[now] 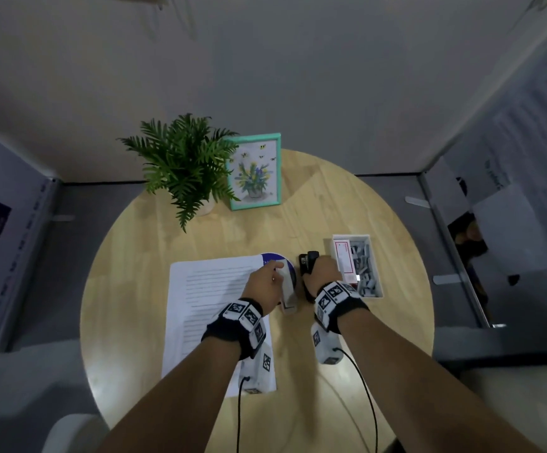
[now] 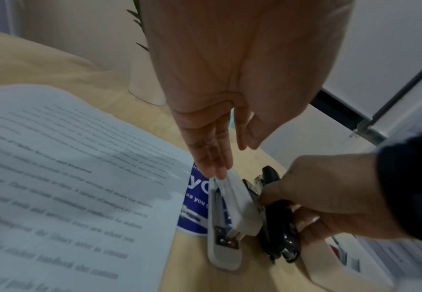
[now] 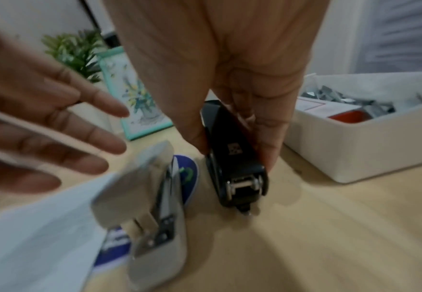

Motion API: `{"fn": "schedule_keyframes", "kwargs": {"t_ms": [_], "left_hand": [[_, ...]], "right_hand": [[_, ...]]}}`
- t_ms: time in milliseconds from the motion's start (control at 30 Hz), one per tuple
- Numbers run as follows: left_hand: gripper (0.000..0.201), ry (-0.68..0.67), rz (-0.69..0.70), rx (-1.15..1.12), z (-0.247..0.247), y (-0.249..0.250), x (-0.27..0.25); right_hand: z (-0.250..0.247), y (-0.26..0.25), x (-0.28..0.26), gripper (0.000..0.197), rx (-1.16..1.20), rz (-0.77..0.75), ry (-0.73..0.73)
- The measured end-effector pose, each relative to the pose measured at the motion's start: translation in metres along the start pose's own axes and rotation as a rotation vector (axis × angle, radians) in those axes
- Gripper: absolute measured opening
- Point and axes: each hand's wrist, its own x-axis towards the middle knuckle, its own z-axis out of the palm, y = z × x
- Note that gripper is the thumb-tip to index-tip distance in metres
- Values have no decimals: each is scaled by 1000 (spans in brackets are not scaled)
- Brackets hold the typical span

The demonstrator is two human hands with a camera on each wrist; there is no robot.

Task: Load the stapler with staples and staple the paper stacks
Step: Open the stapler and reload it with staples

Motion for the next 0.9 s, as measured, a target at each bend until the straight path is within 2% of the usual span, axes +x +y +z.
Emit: {"fn": "schedule_keyframes", "kwargs": {"t_ms": [100, 167, 267, 433, 533, 733, 900], "left_hand": [[34, 8, -8, -60, -3, 9, 0], [35, 2, -5, -98, -2, 18, -1], [38, -23, 4, -271, 0, 33, -6], [51, 23, -88, -633, -6, 51, -21], [45, 52, -138, -774, -15, 55, -28], [17, 102, -72, -882, -29, 56, -40], [26, 104, 3, -843, -30, 54, -43]], "right_hand": [[-17, 7, -6, 33, 148, 15, 25], [-32, 10, -15, 26, 242, -24, 8], [-54, 7, -41, 17, 347, -131, 8], [-73, -8, -90, 26, 373, -324, 63], [-77, -13, -104, 25, 383, -385, 72], [-80, -11, -125, 25, 548, -428, 180], [-71, -3, -140, 18, 693, -443, 258]]}}
